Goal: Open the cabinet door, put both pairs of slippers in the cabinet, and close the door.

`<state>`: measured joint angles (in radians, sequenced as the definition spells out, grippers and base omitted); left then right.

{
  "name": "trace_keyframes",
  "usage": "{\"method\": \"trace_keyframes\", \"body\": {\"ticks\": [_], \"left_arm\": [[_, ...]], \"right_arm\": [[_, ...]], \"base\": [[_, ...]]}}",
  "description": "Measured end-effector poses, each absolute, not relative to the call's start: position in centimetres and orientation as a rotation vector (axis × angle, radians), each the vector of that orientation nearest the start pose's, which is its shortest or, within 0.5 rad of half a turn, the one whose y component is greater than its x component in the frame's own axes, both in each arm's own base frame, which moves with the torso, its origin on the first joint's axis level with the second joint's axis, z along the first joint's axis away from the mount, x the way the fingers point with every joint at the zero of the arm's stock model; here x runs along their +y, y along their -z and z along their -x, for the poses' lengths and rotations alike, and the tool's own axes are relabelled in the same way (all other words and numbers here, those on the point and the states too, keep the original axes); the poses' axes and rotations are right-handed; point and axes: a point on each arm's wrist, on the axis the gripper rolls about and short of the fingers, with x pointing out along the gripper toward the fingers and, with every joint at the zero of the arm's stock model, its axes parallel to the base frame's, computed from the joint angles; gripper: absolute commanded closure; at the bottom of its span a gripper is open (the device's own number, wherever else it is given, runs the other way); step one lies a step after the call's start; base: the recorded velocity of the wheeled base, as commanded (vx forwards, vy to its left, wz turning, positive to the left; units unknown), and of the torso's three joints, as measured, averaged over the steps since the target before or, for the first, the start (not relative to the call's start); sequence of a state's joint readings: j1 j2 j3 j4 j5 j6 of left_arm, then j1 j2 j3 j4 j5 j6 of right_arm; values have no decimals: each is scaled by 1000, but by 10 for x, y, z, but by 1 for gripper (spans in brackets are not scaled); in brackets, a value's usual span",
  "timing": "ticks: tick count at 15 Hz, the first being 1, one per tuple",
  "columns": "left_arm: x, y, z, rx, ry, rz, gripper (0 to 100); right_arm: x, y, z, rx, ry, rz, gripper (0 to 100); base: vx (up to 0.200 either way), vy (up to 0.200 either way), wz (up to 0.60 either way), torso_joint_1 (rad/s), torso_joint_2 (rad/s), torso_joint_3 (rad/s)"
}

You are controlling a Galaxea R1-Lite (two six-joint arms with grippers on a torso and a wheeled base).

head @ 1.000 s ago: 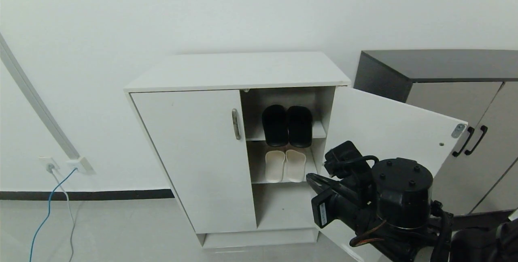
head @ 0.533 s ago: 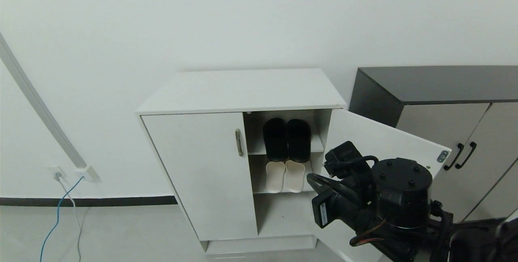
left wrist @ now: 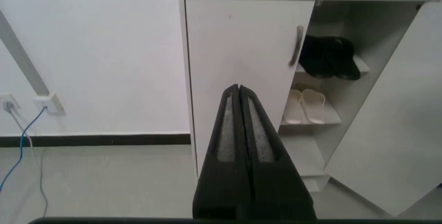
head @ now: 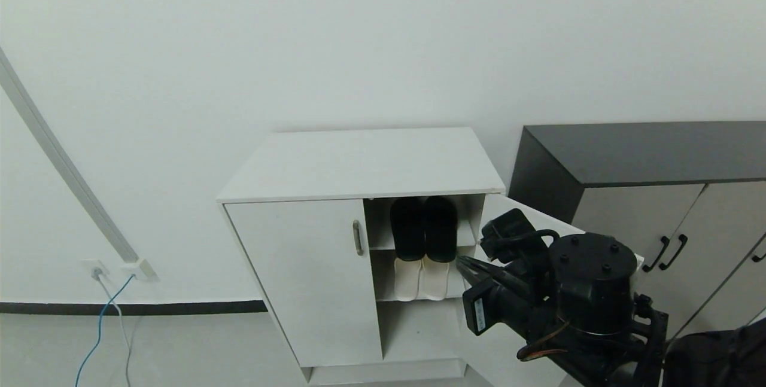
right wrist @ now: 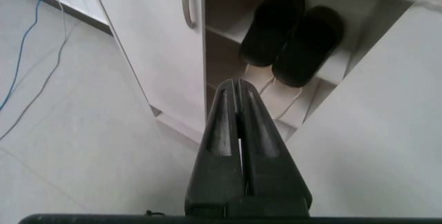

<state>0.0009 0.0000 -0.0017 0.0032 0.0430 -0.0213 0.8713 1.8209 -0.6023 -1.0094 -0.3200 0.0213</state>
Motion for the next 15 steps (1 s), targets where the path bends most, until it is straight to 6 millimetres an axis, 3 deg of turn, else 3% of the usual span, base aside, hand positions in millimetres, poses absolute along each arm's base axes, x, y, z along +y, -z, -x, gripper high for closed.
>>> {"method": "trace_keyframes", "body": {"ticks": [10,15], "left_arm": [[1,-76,23,1,-45,21,100],[1,-76,23,1,-46,21,100]], "right_arm": [[228,-131,-201,180,-550,97,100],[229,-126,-203,190,-542,108,100]], "base": [[0,0,0,201,-441,-240],[0,0,0,9,-14,-8]]}}
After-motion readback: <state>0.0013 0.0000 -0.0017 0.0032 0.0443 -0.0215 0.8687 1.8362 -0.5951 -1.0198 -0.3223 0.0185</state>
